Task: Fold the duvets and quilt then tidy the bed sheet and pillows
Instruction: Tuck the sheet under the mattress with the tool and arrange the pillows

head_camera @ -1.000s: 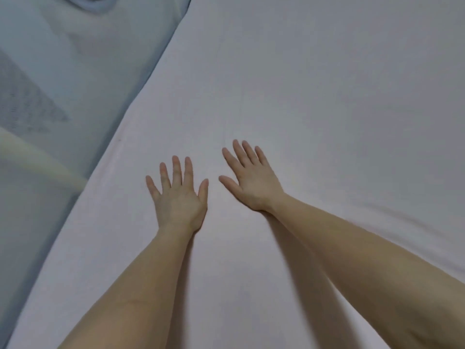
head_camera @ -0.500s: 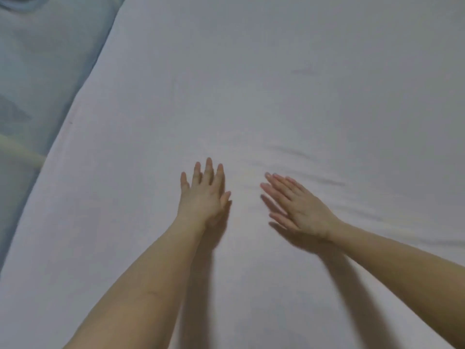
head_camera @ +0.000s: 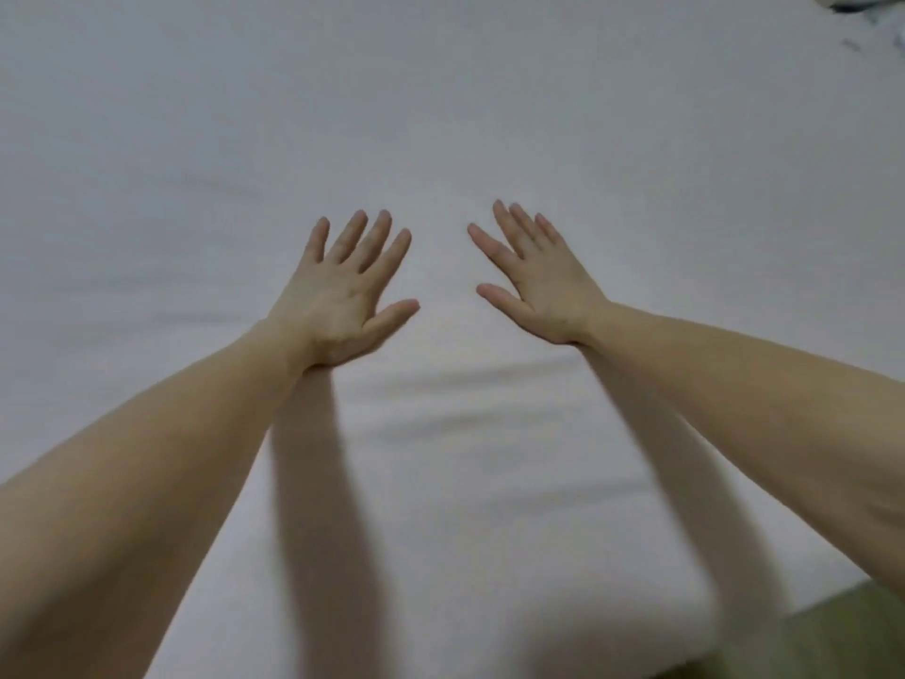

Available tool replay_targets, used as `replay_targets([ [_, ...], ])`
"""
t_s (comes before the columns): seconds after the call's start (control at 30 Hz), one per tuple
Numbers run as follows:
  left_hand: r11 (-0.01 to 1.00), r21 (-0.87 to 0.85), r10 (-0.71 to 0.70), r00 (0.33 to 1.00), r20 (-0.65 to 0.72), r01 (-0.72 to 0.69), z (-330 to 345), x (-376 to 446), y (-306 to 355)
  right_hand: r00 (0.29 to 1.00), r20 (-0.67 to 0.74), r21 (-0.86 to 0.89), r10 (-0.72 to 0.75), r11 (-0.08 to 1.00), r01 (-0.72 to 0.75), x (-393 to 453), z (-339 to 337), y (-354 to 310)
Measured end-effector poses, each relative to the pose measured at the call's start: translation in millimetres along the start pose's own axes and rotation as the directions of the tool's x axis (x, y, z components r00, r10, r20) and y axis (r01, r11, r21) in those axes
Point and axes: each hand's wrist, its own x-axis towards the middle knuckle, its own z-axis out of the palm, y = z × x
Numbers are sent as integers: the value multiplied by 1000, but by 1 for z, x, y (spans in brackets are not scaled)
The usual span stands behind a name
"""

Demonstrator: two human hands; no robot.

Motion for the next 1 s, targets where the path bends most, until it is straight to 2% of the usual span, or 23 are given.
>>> replay_targets([
  [0.07,978,44,205,978,25,-206,2,-32,28,988,19,9,-156,988,155,-47,2,-22],
  [0.13,909,39,410,907,95,-415,3,-76,60,957,73,26,-280,960,279,-111,5,-48],
  [0.2,809,-18,580,794,180,-587,7,-129,91,914,159,46,-373,928,371,-182,9,-74],
  [0.3,600,-61,782,569,256,-798,1,-179,108,773,251,70,-583,807,586,-255,10,-82],
  [0.33,570,-58,807,545,228,-820,-5,-181,109,772,235,51,-590,801,597,-264,7,-78],
  [0.37,612,-45,783,597,175,-789,-10,-178,111,836,186,23,-516,853,521,-266,4,-72],
  [0.4,724,-19,686,717,122,-690,-15,-168,113,932,132,13,-337,941,338,-257,1,-65],
  [0.43,844,3,534,841,86,-536,-20,-155,116,994,82,23,-76,997,75,-244,-3,-59],
  [0.47,929,10,369,928,57,-370,-24,-142,122,981,32,40,190,981,-192,-232,-5,-52],
  [0.5,969,16,245,969,32,-245,-22,-130,131,924,8,65,382,922,-381,-219,-5,-46],
  [0.53,983,6,182,983,24,-183,-18,-122,143,877,23,83,480,873,-480,-211,-1,-43],
  [0.6,967,-4,254,959,126,-255,-5,-125,172,857,66,103,512,851,-516,-219,13,-47],
  [0.63,921,10,380,906,186,-389,5,-139,193,848,81,120,524,839,-530,-238,23,-52],
  [0.67,833,6,539,814,216,-553,12,-156,212,817,92,141,570,804,-577,-261,30,-58],
  [0.7,695,-2,696,673,250,-719,18,-174,230,750,111,161,652,733,-661,-291,38,-64],
  [0.77,400,-41,853,356,383,-916,17,-192,250,532,187,194,826,500,-844,-346,41,-72],
  [0.8,340,-48,874,296,386,-939,15,-189,254,402,252,204,880,358,-911,-363,40,-71],
  [0.83,369,-36,882,337,328,-929,8,-178,260,284,317,213,905,224,-951,-373,32,-65],
  [0.87,483,-21,854,465,233,-876,-4,-164,267,207,351,227,913,132,-965,-376,25,-55],
  [0.9,634,-25,767,624,151,-773,-17,-146,274,179,339,254,924,94,-963,-375,18,-41],
  [0.93,768,-45,640,762,97,-639,-31,-122,284,204,294,293,934,116,-949,-371,10,-23],
  [0.97,861,-59,508,857,87,-505,-43,-97,292,268,249,331,931,178,-927,-361,2,-6],
  [1.0,921,-70,389,916,104,-383,-54,-71,303,340,210,357,917,252,-899,-349,-5,11],
])
